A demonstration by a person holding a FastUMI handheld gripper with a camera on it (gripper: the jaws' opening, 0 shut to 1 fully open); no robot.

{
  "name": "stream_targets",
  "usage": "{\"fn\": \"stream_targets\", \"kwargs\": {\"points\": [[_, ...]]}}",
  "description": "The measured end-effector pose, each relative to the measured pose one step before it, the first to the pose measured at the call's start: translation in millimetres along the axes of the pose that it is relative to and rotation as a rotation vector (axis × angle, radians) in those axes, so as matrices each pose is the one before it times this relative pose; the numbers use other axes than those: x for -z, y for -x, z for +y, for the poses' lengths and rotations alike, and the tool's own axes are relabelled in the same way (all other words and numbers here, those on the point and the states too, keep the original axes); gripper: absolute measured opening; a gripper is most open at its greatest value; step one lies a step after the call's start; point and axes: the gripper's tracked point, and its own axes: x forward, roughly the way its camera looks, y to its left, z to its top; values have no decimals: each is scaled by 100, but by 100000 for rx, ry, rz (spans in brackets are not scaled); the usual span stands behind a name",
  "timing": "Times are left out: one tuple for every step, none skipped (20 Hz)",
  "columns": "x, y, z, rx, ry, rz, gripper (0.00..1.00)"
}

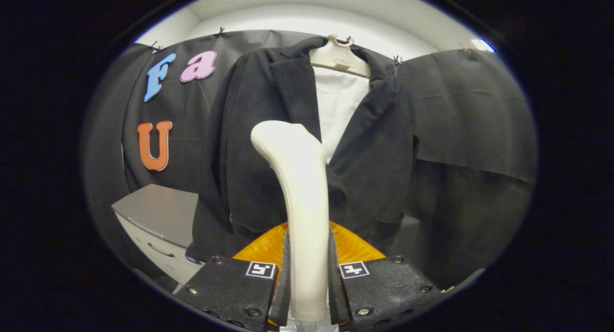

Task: Iron the clothes twice with a garment steamer, once on the left side and once on the right side.

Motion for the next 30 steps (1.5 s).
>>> {"fn": "stream_targets", "kwargs": {"points": [[483,-12,-29,367,279,627,35],[631,53,-85,206,111,834,35],[536,-18,-44,217,72,934,35],[632,-34,-5,196,-13,880,35],[534,-17,13,161,200,646,35],[465,47,-26,100,256,626,35],[476,-21,-5,-85,22,808,35],[688,24,-39,-161,45,1033,35],[796,-99,-18,-382,-574,1985,35],[898,-150,106,-293,-775,2140,35],[388,-115,-29,304,57,235,35],[339,-171,0,447,983,-224,35],[455,6,-51,-66,114,870,35],[583,66,-75,-442,-761,1351,35],[560,-68,-57,-78,-361,1093,35],[567,-76,-17,372,-19,431,35],[545,-104,31,191,377,640,35],[765,-71,100,-156,41,969,35],[668,-73,-23,-298,-288,984,35],[663,-118,-29,-8,-171,1011,35],[545,-244,149,-53,-117,1029,35],[595,-101,-56,-196,-111,1168,35],[511,-118,86,-247,-85,812,35],[684,77,-1,40,402,446,35],[563,-74,95,261,753,710,35],[505,-114,93,178,105,455,35],[659,-158,76,99,380,1156,35],[687,-175,91,177,-76,1193,35],[697,-215,14,111,-155,953,35],[810,-196,165,107,332,1287,35]]}}
